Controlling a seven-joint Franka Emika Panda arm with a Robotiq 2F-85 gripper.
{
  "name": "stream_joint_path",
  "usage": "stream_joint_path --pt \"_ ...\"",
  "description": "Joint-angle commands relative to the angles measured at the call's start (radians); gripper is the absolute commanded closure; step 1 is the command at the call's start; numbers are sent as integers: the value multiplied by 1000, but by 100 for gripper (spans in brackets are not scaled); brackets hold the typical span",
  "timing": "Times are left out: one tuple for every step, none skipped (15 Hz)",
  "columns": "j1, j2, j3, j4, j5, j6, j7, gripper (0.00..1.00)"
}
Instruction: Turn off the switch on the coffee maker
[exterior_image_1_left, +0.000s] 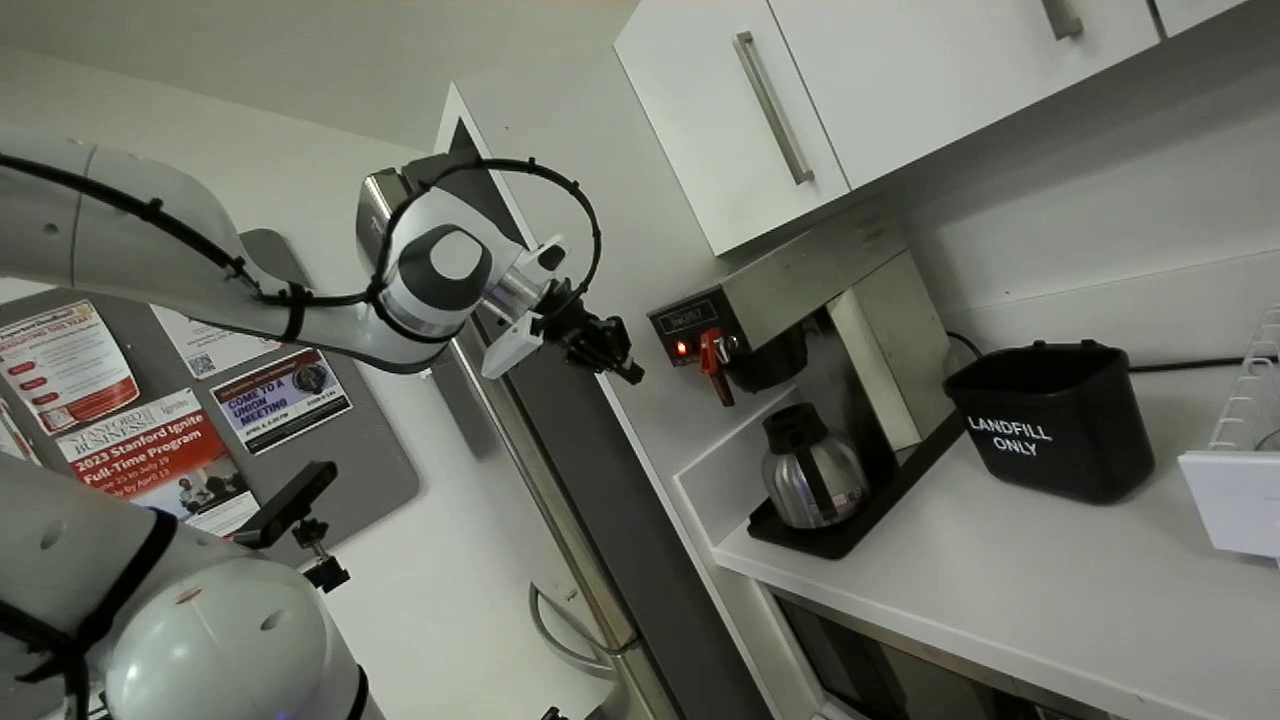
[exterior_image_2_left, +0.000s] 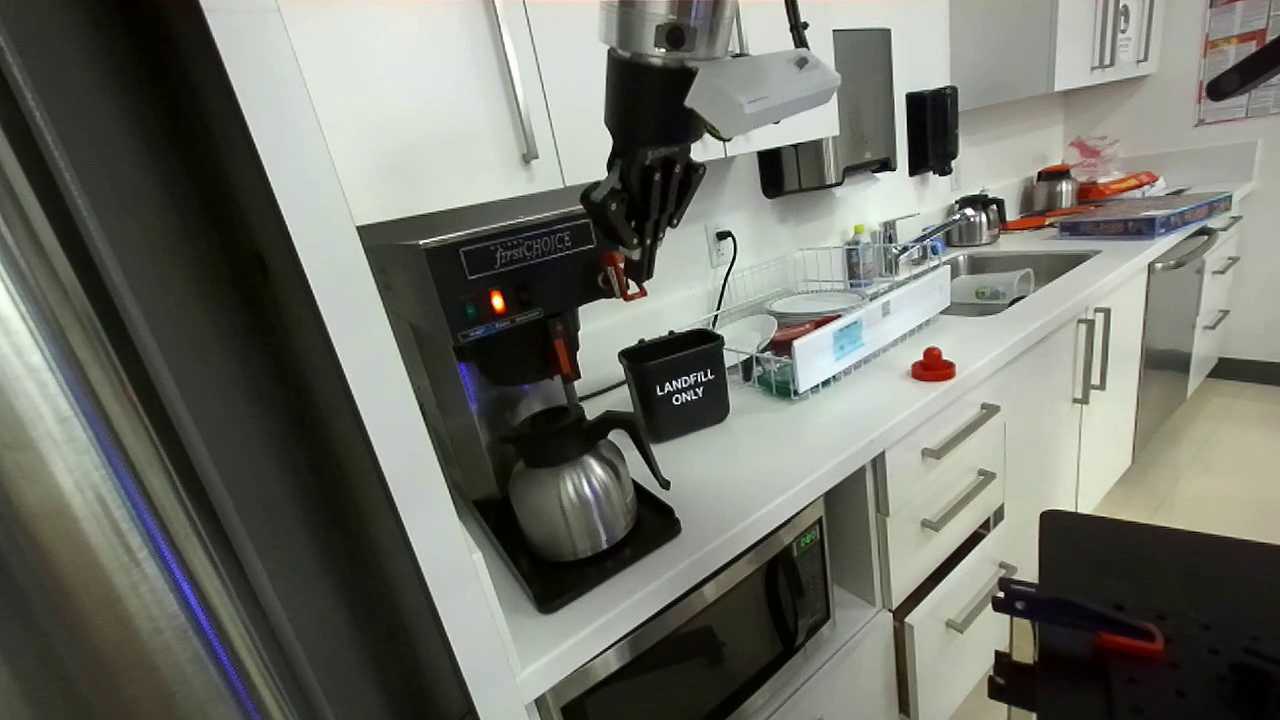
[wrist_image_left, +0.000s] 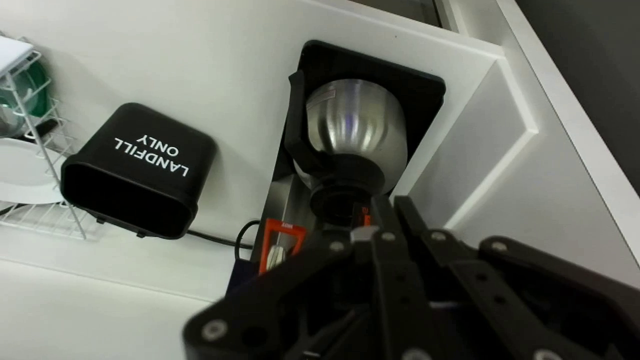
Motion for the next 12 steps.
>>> stream_joint_path --pt "-75 47 70 24 -4 69 189 100" --pt "-94 58 88 27 -5 95 242 100" --pt "-123 69 114 30 -19 127 297 100" --pt "-144 81 136 33 -21 161 342 100" --pt "-170 94 163 36 -27 199 385 100" --pt "-196 104 191 38 -33 231 423 100" --pt "-222 112 217 42 -41 256 457 100" --pt "-247 121 243 44 -53 282 489 100" --pt "-272 129 268 49 -66 297 516 100" --pt "-298 144 293 58 -85 307 545 100" --pt "-315 155 310 66 -95 313 563 100" --pt "-331 168 327 75 -104 311 578 100"
